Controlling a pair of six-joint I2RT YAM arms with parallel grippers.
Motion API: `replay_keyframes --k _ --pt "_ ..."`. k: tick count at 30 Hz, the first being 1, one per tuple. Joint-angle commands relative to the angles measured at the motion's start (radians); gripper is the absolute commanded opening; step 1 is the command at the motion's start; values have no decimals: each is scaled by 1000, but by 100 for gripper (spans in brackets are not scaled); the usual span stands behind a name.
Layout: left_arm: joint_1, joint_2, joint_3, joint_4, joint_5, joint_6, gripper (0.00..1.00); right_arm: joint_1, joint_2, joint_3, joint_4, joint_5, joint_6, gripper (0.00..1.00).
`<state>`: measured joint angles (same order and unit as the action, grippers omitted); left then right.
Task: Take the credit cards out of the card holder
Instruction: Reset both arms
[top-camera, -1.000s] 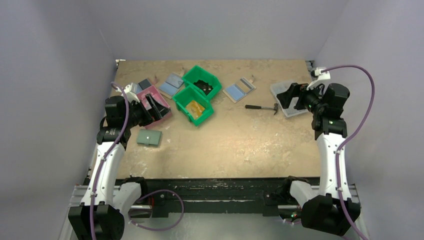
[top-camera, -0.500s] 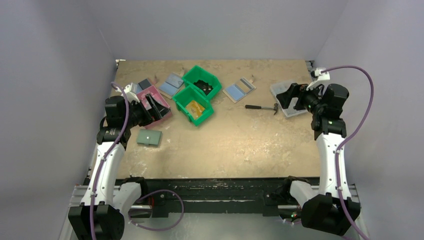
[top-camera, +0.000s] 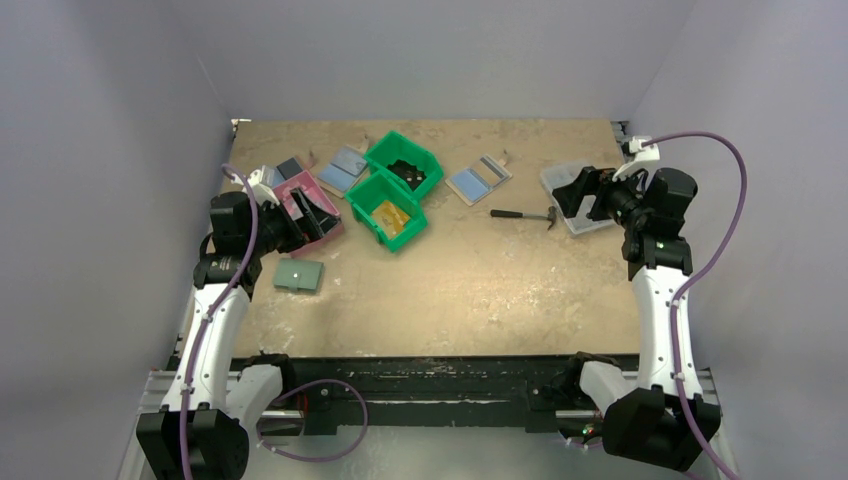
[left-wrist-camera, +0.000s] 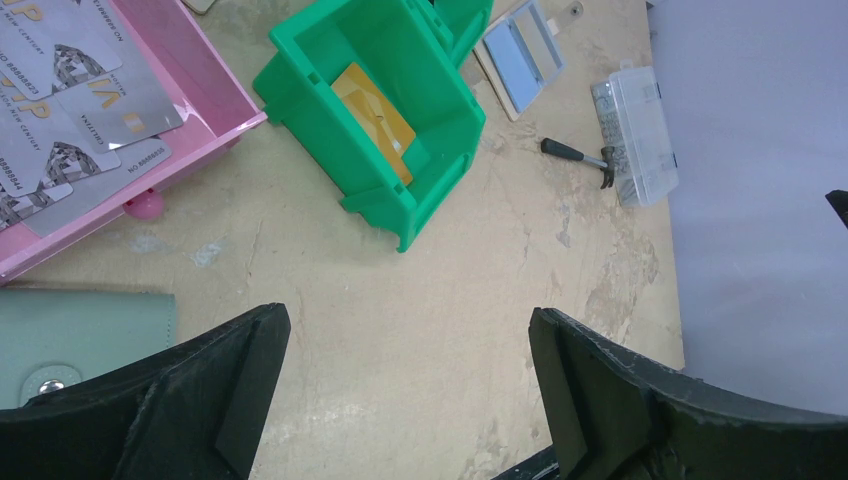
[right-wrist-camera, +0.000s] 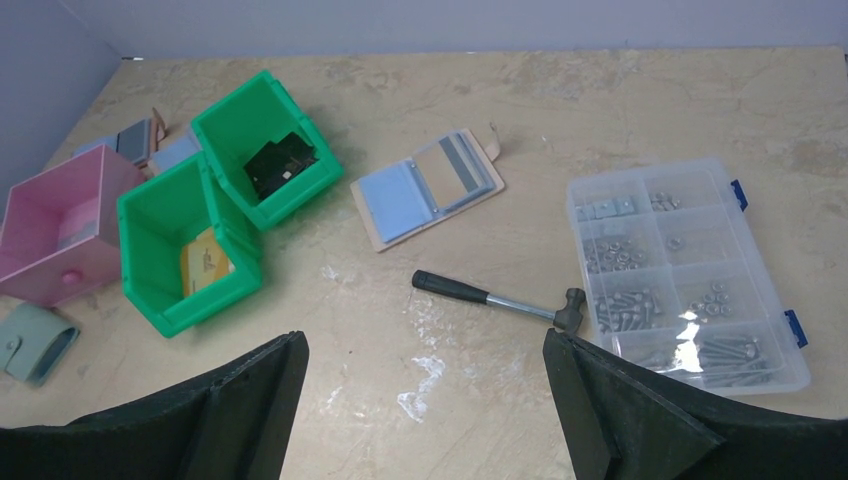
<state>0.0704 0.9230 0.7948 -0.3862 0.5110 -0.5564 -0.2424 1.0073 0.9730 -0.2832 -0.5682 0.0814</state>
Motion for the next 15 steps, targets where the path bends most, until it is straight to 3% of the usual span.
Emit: replay_keyframes --k 1,15 --pt "-2 -9 31 6 -6 20 98 -1 -7 -8 38 -16 18 99" --pt "-2 -9 21 6 -5 19 98 -1 -2 -13 39 -21 27 99"
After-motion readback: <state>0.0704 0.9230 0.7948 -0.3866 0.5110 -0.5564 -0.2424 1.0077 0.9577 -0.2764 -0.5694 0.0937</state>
